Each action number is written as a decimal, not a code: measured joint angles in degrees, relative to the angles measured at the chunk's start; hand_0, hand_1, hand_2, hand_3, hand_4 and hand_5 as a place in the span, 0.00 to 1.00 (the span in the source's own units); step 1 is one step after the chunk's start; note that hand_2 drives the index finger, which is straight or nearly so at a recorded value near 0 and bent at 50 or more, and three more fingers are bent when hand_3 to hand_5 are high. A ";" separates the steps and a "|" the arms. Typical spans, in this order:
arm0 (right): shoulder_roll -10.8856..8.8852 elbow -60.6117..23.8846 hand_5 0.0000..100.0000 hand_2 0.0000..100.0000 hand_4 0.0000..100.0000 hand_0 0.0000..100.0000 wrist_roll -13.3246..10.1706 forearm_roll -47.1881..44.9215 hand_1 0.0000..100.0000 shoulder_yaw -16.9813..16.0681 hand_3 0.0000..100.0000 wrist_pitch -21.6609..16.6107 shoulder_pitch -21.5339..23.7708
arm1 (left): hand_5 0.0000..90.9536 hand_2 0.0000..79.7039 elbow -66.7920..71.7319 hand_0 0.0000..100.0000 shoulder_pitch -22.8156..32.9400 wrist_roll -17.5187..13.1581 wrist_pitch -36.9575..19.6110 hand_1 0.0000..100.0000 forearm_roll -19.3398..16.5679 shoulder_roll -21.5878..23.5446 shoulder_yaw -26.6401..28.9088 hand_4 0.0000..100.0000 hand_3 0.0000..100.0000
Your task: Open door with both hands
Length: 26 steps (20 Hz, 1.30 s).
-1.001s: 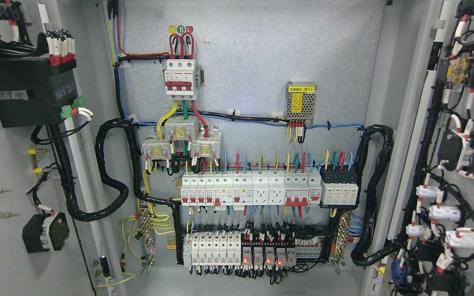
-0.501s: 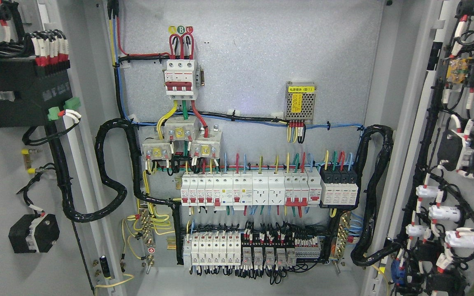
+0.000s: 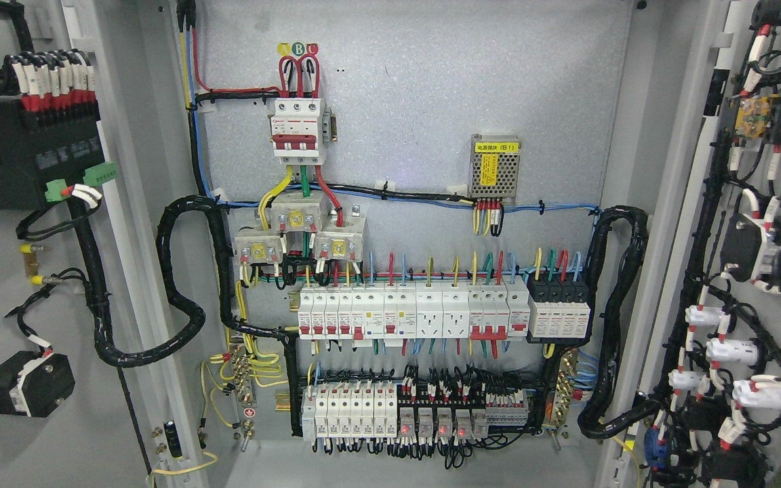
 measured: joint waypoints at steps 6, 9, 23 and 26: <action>-1.50 0.12 0.00 0.00 0.00 0.22 0.28 -0.08 0.00 -1.69 0.00 0.00 0.72 | 0.00 0.03 5.52 0.30 -2.44 -1.38 0.00 0.00 4.15 5.00 2.31 0.04 0.03; -2.18 0.21 0.00 0.00 0.00 0.22 0.29 -0.11 0.00 -2.45 0.00 -0.01 0.91 | 0.00 0.03 8.43 0.30 -4.19 -1.60 0.01 0.00 5.59 7.37 2.99 0.04 0.03; -7.56 1.05 0.00 0.00 0.00 0.22 -0.29 -3.58 0.00 -4.56 0.00 0.00 1.18 | 0.00 0.04 23.83 0.30 -13.52 -4.33 0.59 0.00 7.03 17.40 3.22 0.04 0.03; -8.70 1.65 0.00 0.00 0.00 0.22 -0.31 -4.40 0.00 -4.67 0.00 0.00 1.21 | 0.00 0.04 27.09 0.30 -15.60 -4.45 0.59 0.00 7.09 18.88 2.78 0.04 0.03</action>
